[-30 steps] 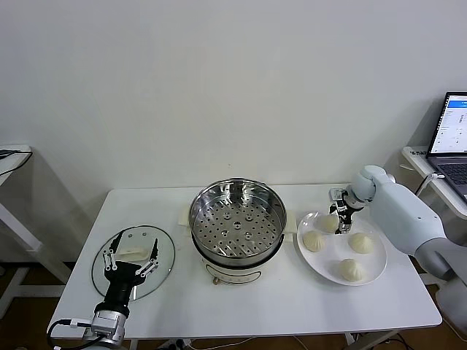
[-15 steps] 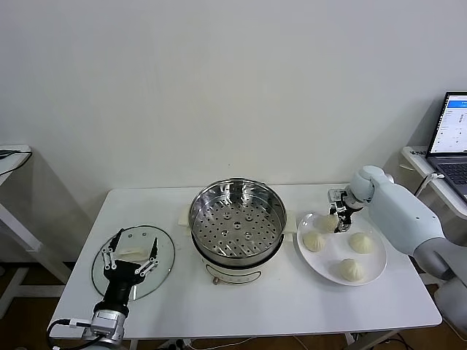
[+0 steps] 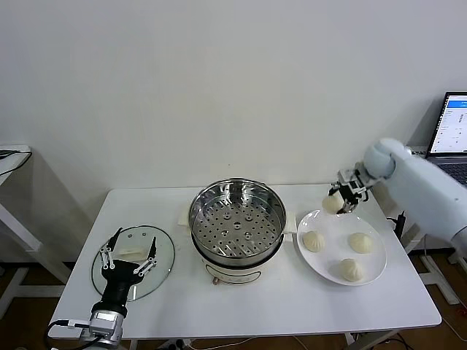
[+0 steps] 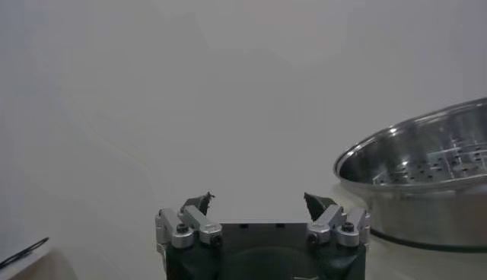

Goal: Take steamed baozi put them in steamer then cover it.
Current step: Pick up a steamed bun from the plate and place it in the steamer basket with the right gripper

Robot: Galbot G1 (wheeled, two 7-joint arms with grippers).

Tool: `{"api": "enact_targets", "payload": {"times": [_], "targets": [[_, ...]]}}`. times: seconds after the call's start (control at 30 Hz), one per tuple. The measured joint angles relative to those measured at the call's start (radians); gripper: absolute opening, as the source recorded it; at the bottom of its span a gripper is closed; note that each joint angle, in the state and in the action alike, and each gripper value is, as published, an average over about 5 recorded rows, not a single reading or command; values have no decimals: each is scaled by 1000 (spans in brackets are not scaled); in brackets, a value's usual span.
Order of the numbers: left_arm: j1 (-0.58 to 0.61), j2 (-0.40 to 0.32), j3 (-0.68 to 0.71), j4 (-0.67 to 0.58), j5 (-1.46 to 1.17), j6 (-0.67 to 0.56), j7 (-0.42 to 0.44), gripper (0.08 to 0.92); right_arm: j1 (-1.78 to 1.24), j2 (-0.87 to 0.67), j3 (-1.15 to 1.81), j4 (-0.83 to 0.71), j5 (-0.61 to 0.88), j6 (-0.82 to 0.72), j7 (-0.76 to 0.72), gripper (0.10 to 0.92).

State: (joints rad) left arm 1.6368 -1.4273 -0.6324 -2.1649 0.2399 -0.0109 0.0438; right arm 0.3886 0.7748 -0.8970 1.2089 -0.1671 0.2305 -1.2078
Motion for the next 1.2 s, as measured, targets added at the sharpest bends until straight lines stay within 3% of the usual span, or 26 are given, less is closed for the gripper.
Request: {"api": "enact_targets", "payload": {"times": [0.23, 0.5, 1.2], "targets": [[4, 8, -10, -6, 0, 0, -1, 823, 192, 62, -174, 120, 41, 120, 6, 687], [4, 15, -24, -5, -3, -3, -2, 823, 281, 204, -287, 150, 40, 249, 33, 687], [1, 29, -62, 19, -17, -12, 7, 823, 137, 508, -284, -108, -104, 464, 78, 687]]}}
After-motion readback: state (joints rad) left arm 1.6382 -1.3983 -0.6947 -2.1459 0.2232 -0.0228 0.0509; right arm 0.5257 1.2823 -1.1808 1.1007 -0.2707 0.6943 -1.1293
